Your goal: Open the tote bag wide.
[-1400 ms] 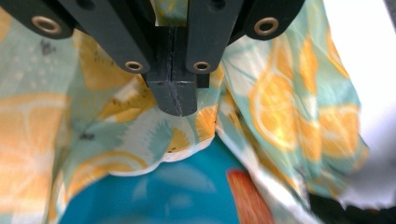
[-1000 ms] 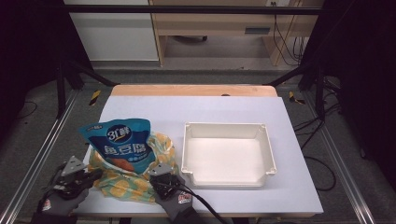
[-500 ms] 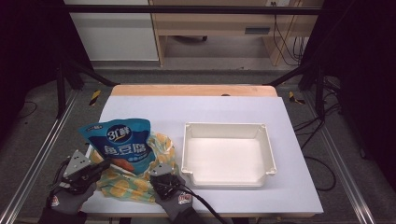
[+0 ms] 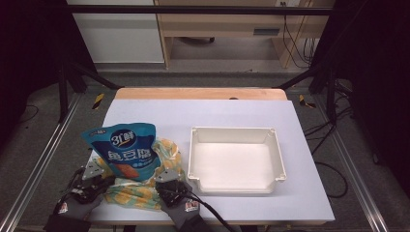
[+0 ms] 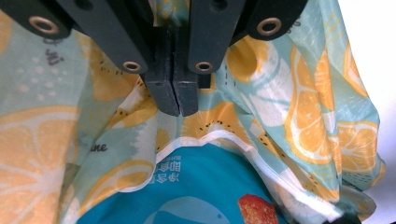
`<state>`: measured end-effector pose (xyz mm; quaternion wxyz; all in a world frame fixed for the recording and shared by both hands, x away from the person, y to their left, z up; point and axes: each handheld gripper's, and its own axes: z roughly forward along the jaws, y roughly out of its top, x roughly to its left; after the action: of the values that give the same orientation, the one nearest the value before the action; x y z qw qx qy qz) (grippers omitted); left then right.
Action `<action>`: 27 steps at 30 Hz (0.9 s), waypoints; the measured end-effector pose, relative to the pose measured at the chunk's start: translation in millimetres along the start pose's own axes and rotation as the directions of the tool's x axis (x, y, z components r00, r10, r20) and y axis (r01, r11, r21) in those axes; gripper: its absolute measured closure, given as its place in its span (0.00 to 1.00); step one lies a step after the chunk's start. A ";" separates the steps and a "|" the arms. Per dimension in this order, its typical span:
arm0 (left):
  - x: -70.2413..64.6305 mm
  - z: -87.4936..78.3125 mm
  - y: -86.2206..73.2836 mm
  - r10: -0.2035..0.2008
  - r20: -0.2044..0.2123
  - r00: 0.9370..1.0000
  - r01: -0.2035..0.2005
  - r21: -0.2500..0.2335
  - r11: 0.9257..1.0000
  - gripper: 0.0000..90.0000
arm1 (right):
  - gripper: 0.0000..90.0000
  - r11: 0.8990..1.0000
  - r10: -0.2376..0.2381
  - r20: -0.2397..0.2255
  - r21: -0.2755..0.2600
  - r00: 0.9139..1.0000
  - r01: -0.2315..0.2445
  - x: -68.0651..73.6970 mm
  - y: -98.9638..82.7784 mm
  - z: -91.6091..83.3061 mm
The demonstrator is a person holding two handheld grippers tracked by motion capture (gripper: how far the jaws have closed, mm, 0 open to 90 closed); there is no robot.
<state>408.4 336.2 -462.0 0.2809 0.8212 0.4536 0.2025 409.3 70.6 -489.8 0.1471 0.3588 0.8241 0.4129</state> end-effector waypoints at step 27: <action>1.7 -36.2 -5.9 -0.052 0.058 0.997 0.062 -0.191 0.980 0.85 | 0.73 0.998 0.019 -0.044 -0.058 0.999 -0.022 -5.7 -0.8 -16.8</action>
<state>384.3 350.3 -438.2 0.3766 0.7819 0.4477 0.2153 403.8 56.5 -480.4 0.1353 0.3536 0.8110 0.4460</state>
